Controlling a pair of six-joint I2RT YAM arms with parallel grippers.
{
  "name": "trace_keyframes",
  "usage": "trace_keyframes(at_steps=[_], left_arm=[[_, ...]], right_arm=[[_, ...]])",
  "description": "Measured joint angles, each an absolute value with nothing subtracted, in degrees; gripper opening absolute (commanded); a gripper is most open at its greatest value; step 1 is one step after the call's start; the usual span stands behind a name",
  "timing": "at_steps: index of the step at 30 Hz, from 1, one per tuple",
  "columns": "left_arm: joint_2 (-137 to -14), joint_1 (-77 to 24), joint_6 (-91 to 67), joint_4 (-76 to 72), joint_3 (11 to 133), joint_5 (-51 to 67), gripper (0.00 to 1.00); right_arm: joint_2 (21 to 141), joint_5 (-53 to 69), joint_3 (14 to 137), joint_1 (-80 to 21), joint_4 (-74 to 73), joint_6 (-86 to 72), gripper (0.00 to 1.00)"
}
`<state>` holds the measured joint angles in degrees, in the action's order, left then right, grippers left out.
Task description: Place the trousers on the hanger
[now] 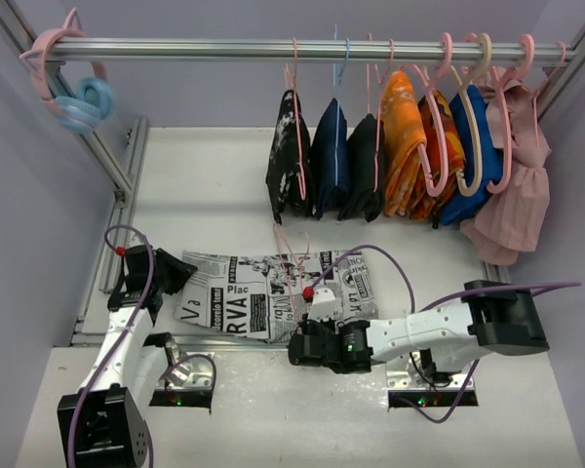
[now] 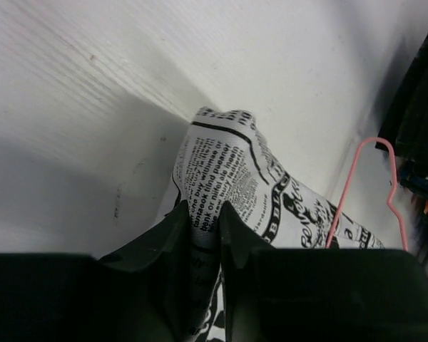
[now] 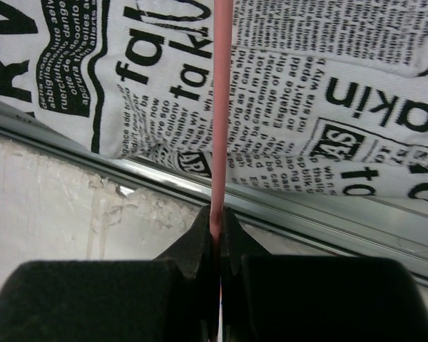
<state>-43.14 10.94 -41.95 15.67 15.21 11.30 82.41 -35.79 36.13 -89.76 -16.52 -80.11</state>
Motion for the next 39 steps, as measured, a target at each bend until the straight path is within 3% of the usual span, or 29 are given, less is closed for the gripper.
trace_keyframes(at_steps=[12,19,25,31,39], left_arm=[[-41.6,10.9,-42.1,22.3,25.6,18.8,0.00],[-37.5,9.1,-45.0,23.4,28.1,21.2,0.00],[-40.0,-3.5,-50.7,19.5,28.1,14.4,0.00],[-58.6,-25.1,-55.1,12.5,34.0,4.1,0.00],[-62.6,-29.8,-57.8,9.6,34.6,-1.2,0.00]], right_arm=[[96.6,-32.6,45.2,-88.6,-16.2,-79.3,0.00],[98.0,-31.1,46.4,-88.0,-12.5,-78.2,0.00],[94.7,-26.2,41.6,-83.6,-6.0,-75.3,0.00],[93.6,-21.5,42.7,-76.9,-5.1,-68.5,0.00],[87.4,-18.6,35.6,-77.5,-2.9,-65.8,0.00]])
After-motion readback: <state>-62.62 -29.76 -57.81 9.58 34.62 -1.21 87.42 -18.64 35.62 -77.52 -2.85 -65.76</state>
